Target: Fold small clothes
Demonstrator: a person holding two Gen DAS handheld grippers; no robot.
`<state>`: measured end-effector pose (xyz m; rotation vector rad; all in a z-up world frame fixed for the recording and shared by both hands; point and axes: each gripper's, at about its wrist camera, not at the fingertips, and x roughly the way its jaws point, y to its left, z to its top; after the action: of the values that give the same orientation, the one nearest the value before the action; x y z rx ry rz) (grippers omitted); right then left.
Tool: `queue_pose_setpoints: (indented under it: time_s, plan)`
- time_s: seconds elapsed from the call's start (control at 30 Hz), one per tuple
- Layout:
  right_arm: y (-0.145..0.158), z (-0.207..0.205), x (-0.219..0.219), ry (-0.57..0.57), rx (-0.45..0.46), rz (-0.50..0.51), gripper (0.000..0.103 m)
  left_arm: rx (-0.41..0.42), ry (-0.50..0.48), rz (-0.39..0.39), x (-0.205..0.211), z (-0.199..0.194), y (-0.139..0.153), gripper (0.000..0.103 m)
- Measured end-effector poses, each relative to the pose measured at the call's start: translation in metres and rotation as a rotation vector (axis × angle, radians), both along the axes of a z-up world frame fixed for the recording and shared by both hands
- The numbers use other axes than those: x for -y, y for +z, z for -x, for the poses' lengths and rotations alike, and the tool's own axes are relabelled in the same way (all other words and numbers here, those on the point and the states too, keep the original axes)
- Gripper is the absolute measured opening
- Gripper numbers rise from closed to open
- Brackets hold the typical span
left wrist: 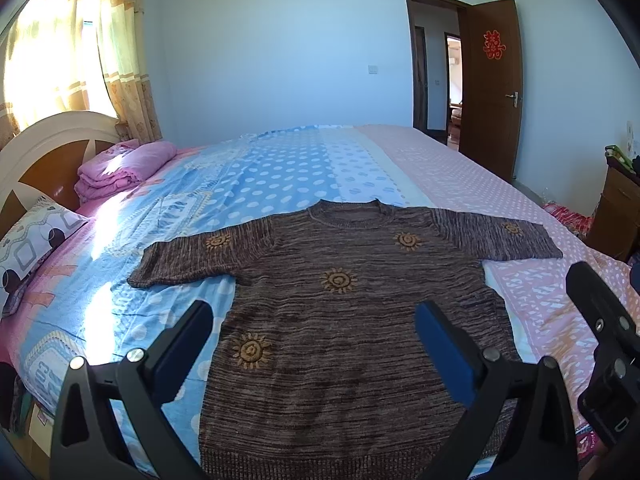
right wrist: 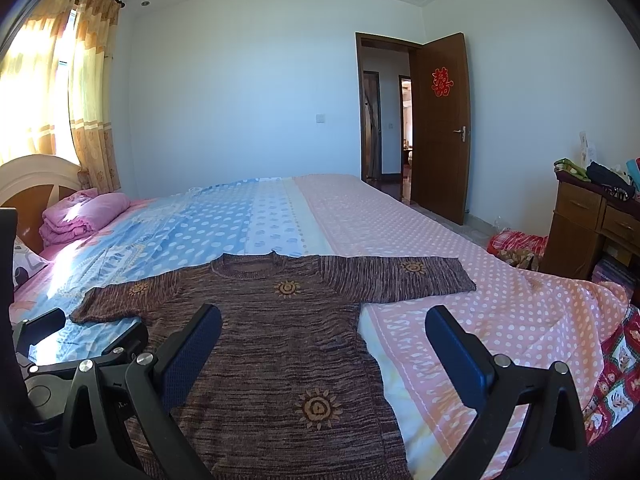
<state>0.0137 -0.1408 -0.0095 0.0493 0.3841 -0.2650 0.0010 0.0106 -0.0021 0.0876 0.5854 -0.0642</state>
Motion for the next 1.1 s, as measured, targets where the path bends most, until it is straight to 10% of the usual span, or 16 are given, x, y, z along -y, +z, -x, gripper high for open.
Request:
queue_pose_setpoints:
  time_s: [1.1]
  plan:
    - [-0.0032, -0.0068, 0.0029, 0.003, -0.025, -0.019, 0.102, -0.038, 0.007, 0.011, -0.0015, -0.0065, -0.0077, 0.103]
